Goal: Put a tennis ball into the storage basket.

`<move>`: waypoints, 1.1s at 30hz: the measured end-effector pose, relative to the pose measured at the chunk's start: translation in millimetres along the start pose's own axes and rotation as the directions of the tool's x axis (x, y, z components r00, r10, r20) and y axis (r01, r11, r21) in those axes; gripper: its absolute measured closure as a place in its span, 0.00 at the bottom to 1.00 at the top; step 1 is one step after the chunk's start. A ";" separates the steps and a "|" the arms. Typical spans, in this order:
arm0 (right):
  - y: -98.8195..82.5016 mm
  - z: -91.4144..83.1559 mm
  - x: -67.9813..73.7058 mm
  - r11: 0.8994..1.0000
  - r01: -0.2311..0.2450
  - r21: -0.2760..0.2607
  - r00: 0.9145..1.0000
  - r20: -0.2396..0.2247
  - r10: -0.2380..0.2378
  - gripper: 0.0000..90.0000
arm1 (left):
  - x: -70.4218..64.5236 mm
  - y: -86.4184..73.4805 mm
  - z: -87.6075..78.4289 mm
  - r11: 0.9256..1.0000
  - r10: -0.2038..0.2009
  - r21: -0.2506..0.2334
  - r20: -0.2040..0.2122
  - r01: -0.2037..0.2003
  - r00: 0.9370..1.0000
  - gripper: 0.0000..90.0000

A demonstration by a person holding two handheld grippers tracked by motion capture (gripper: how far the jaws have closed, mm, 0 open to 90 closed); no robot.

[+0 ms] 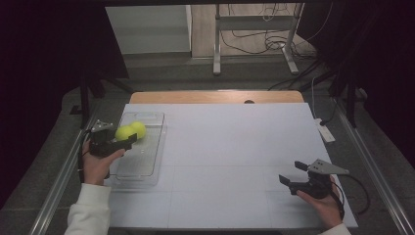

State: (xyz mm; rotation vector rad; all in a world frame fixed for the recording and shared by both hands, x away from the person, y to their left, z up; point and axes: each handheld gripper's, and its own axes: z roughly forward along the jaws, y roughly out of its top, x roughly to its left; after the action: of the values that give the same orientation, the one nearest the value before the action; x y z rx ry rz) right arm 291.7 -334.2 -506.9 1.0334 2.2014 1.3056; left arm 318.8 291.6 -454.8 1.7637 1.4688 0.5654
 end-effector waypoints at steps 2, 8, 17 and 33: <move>0.0 0.2 0.2 1.000 0.001 0.000 1.000 0.000 -0.001 0.16 | 0.1 -0.6 0.8 1.000 0.003 0.007 -0.006 -0.003 1.000 0.29; -0.1 0.2 -0.1 1.000 0.000 0.001 1.000 0.000 0.000 0.16 | 1.8 -3.7 5.8 0.999 0.008 0.053 -0.010 -0.007 1.000 0.29; -0.1 0.3 0.1 1.000 0.002 0.002 1.000 0.000 -0.002 0.16 | -2.1 -5.2 12.7 0.995 0.039 0.096 -0.014 -0.037 0.999 0.29; -0.3 0.4 0.2 1.000 0.001 0.004 1.000 0.000 -0.001 0.16 | -2.7 -7.8 20.9 0.986 0.047 0.161 -0.039 -0.040 0.998 0.29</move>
State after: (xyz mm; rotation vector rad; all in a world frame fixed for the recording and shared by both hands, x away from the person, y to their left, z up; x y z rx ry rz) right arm 291.7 -333.9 -507.3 1.0337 2.2047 1.3018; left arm 328.8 283.7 -473.4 1.9228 1.5455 0.5227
